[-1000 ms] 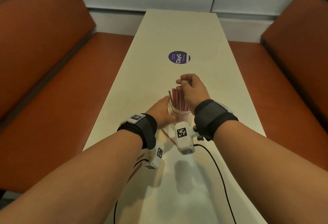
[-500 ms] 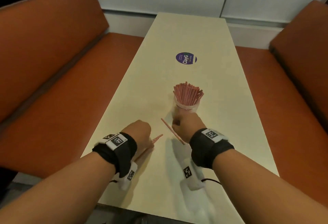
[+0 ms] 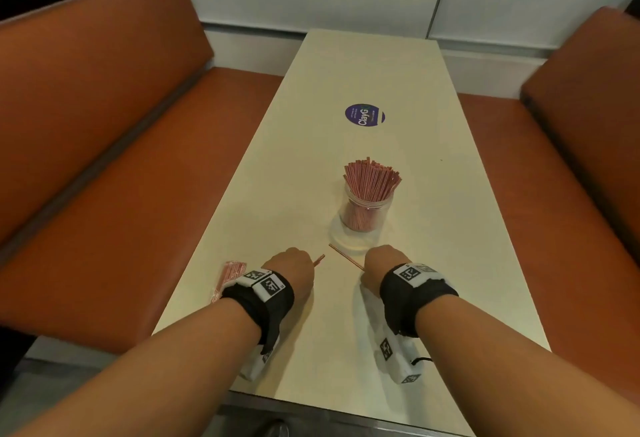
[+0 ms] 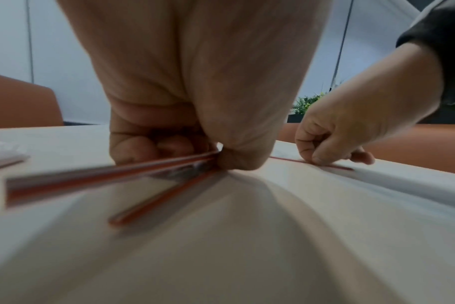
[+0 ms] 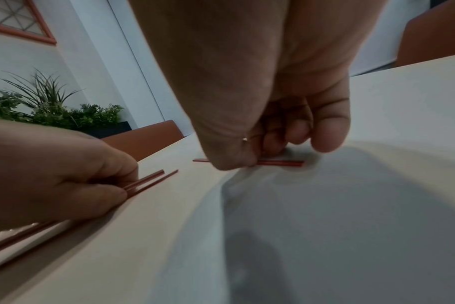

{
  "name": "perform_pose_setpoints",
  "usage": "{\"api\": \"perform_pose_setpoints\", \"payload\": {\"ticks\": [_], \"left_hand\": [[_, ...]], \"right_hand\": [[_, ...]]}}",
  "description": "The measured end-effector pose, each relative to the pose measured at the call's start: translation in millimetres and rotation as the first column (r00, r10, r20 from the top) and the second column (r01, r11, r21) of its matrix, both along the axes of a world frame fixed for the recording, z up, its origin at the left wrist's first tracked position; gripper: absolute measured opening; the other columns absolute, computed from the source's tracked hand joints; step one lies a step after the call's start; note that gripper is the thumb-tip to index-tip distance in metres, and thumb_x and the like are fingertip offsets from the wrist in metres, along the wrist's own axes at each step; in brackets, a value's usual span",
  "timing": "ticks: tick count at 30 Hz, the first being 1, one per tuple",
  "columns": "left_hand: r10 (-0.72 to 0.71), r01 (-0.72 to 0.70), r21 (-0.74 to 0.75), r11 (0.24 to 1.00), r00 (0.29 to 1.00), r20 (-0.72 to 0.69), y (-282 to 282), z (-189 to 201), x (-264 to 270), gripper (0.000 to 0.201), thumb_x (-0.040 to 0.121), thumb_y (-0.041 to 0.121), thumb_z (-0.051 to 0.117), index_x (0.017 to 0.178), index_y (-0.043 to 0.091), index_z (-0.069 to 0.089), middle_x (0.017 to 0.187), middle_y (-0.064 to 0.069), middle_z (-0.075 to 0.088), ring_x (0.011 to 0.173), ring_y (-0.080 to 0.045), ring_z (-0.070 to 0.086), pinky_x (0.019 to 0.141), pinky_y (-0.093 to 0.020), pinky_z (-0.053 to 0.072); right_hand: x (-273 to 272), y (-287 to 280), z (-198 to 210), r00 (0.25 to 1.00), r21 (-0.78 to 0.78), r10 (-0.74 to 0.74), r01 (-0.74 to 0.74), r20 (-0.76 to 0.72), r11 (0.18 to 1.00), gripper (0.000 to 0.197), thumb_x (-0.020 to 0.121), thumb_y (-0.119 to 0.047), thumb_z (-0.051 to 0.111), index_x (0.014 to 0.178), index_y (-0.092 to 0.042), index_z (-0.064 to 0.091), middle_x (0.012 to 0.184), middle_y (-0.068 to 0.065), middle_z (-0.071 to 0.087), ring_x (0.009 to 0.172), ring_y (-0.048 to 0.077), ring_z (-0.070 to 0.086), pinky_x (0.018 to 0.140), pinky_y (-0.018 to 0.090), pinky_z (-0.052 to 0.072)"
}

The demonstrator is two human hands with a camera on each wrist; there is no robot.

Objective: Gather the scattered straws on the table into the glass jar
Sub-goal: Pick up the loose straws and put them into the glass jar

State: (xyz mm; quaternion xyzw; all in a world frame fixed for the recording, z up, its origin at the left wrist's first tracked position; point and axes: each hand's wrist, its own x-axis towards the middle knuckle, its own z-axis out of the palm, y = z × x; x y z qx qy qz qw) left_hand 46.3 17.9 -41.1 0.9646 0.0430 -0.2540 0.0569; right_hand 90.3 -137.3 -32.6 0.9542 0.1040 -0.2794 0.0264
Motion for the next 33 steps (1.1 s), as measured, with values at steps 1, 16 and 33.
{"api": "perform_pose_setpoints", "payload": {"ticks": [1, 16, 33], "left_hand": [[-0.002, 0.002, -0.008, 1.0, 1.0, -0.009, 0, -1, 1, 0.027, 0.093, 0.011, 0.046, 0.119, 0.005, 0.054, 0.124, -0.013, 0.052, 0.111, -0.029, 0.057, 0.083, -0.03, 0.042], [-0.143, 0.142, 0.014, 0.99, 0.984, 0.105, -7, -2, -5, 0.024, 0.095, 0.001, 0.035, 0.114, -0.001, 0.049, 0.118, -0.019, 0.056, 0.105, -0.035, 0.057, 0.08, -0.036, 0.041], [0.603, -0.104, -0.995, -0.003, 0.793, -0.084, -40, 68, 54, 0.036, 0.104, 0.028, 0.032, 0.075, 0.012, 0.047, 0.063, -0.002, 0.045, 0.056, -0.016, 0.042, 0.059, -0.031, 0.041]], "right_hand": [[-3, 0, -1, 1.0, -0.007, 0.0, 0.0, -0.002, 1.0, 0.026, 0.092, -0.02, 0.054, 0.11, -0.004, 0.065, 0.114, 0.011, 0.066, 0.103, 0.026, 0.065, 0.072, 0.027, 0.045], [-18, -10, -5, 0.997, 0.116, -0.037, 0.028, 0.07, 0.993, 0.024, 0.093, -0.015, 0.05, 0.115, -0.007, 0.054, 0.115, 0.012, 0.061, 0.101, 0.028, 0.063, 0.075, 0.031, 0.047], [-4, -11, 38, 0.942, 0.899, -0.314, 0.235, -0.118, 0.369, 0.011, 0.092, -0.023, 0.059, 0.091, -0.012, 0.057, 0.079, 0.001, 0.062, 0.068, 0.017, 0.063, 0.071, 0.038, 0.057]]}}
